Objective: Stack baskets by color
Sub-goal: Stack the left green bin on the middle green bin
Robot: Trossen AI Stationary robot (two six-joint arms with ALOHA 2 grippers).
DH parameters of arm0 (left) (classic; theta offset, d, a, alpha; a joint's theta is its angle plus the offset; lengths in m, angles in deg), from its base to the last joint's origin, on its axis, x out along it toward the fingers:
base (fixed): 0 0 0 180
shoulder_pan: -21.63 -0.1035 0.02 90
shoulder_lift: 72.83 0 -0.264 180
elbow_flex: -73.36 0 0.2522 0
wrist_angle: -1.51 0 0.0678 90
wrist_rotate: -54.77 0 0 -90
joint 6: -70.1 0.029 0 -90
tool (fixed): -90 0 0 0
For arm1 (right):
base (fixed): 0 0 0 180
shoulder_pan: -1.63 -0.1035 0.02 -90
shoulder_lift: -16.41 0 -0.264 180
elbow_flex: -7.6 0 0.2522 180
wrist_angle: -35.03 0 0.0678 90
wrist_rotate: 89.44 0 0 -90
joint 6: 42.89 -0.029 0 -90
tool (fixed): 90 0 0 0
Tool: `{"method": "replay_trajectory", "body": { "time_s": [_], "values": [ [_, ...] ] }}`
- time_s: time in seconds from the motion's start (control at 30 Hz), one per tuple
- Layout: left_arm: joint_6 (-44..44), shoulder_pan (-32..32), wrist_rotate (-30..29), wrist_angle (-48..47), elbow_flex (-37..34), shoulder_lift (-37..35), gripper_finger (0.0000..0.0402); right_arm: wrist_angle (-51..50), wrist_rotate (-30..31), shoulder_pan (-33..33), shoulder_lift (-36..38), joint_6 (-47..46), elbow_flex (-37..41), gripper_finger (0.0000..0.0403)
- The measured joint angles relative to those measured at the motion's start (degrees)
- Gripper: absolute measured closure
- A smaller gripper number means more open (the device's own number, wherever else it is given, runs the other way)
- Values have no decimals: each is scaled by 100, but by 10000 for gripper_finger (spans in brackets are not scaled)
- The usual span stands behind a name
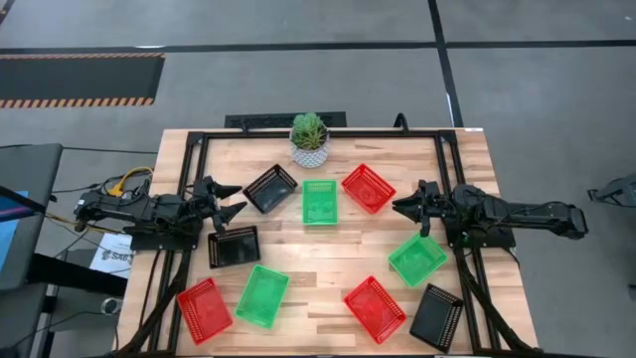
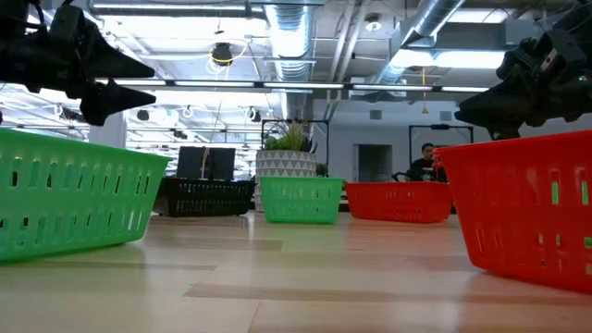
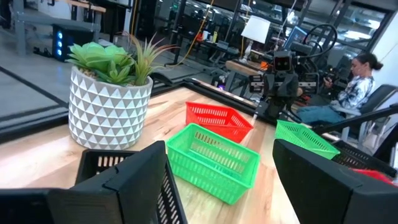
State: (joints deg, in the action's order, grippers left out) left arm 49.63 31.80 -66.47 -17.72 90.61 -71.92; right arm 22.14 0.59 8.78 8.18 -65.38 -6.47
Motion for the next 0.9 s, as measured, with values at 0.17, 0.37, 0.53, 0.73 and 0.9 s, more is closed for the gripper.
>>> {"method": "replay_trajectory", "body": {
  "time_s": [0.17,0.37,0.53,0.73,0.9],
  "values": [
    [-263,-7,-17,8,-2,0,116,2,0,-1,0,-1,2,294],
    [-470,-7,-85,10,-2,2,116,2,0,-2,0,1,1,294],
    [-1365,-18,-477,53,-7,0,116,31,74,57,0,31,2,294],
    [-2047,-17,-681,127,-17,0,116,87,83,88,0,31,2,294],
    [-2335,-16,-897,137,-17,19,116,99,104,75,0,-855,2,294]
  ]
}}
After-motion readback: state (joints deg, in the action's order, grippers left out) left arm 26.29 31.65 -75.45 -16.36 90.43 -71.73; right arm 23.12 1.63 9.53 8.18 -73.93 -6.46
